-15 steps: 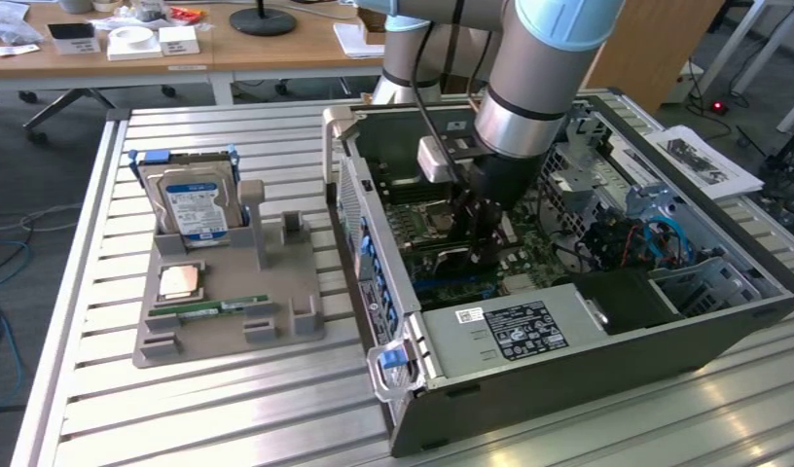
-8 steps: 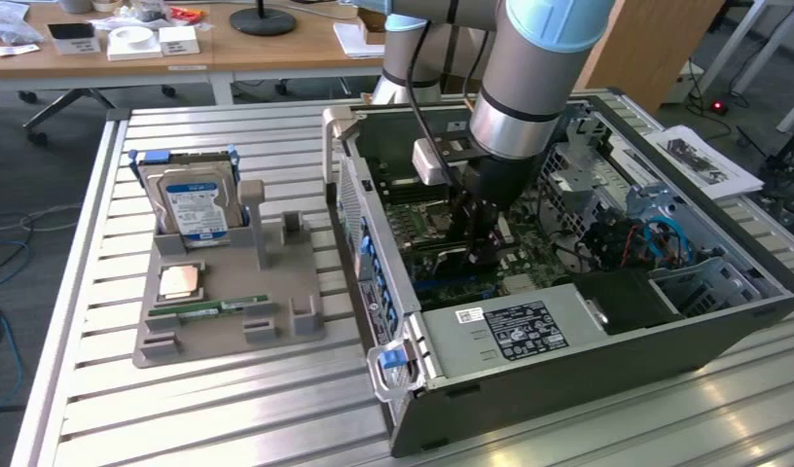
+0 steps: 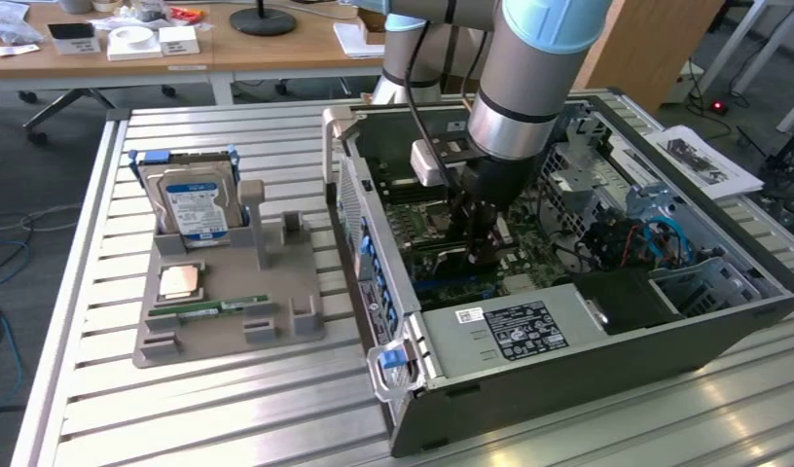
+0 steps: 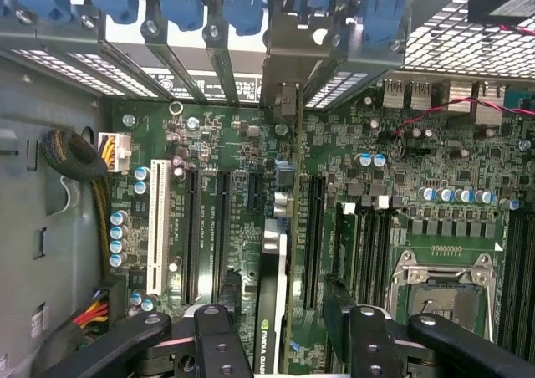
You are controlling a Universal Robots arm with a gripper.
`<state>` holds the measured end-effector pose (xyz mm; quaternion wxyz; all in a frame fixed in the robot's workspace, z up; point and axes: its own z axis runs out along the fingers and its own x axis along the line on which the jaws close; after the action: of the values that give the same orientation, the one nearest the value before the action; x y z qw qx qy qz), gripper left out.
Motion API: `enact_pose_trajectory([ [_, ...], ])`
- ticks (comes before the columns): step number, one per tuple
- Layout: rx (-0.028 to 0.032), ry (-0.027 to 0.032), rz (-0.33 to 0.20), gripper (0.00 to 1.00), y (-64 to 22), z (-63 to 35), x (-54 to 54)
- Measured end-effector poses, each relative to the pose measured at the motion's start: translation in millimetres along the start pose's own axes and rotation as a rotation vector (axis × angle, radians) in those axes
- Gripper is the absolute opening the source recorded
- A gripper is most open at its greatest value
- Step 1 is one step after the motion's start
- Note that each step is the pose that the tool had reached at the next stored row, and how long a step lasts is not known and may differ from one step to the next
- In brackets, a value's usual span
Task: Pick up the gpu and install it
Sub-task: 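Insert the gpu into the slot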
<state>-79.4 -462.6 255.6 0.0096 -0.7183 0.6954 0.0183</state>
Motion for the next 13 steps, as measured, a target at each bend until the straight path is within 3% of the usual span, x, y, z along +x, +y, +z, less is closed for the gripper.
enact_pose_trajectory([
  [13,0.0000,-0.0001,0.000,0.52,0.8,-0.1,2.7],
])
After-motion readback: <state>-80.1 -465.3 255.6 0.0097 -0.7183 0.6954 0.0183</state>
